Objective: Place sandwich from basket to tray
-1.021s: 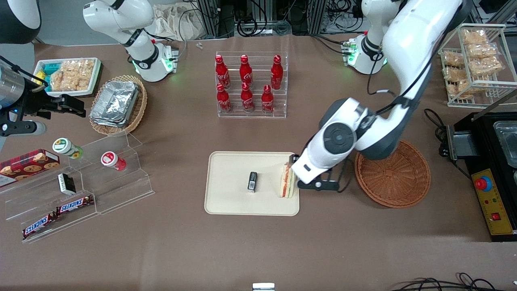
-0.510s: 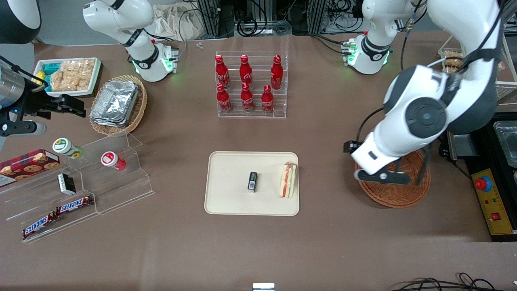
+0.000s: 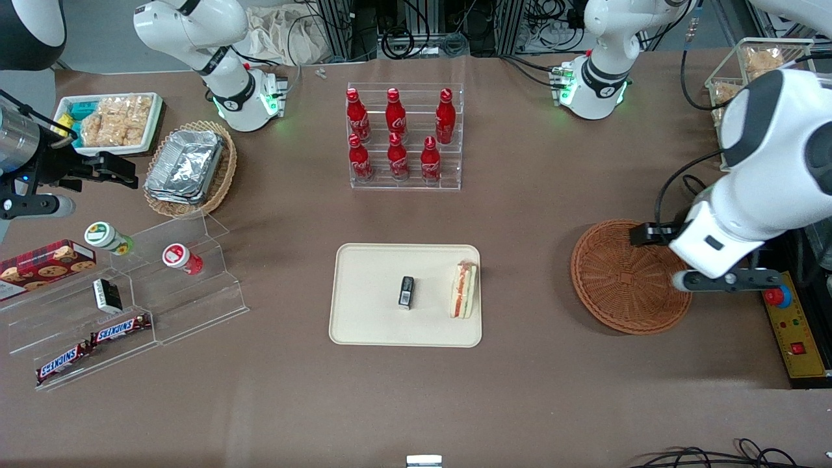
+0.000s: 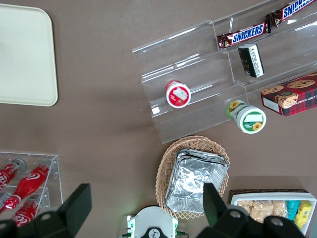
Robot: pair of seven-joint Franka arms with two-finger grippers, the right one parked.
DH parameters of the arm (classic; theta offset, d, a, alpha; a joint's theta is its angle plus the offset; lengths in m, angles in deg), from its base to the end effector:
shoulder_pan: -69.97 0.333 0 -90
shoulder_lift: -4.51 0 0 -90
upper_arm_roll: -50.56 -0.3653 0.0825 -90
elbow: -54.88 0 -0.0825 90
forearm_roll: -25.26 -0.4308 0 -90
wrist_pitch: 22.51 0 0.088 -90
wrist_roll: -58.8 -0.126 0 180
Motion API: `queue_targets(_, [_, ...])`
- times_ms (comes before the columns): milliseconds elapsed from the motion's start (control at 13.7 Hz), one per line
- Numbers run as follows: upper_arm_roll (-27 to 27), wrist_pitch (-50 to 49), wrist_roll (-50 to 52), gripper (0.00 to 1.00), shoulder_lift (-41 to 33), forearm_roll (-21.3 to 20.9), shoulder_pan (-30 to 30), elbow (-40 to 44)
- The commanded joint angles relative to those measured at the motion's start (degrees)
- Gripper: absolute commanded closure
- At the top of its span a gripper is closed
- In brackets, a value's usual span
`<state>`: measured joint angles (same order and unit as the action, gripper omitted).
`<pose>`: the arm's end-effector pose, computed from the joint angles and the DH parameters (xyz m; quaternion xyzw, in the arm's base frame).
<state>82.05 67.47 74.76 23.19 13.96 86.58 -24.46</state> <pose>0.6888 -0.0995 0.5637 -0.9987 -0.0127 0.0415 0.0259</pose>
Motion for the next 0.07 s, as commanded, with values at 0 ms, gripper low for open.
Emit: queue_targets(0, [0.5,-1.48,-0.58,0.0,-0.21,0.05,1.66,1.02])
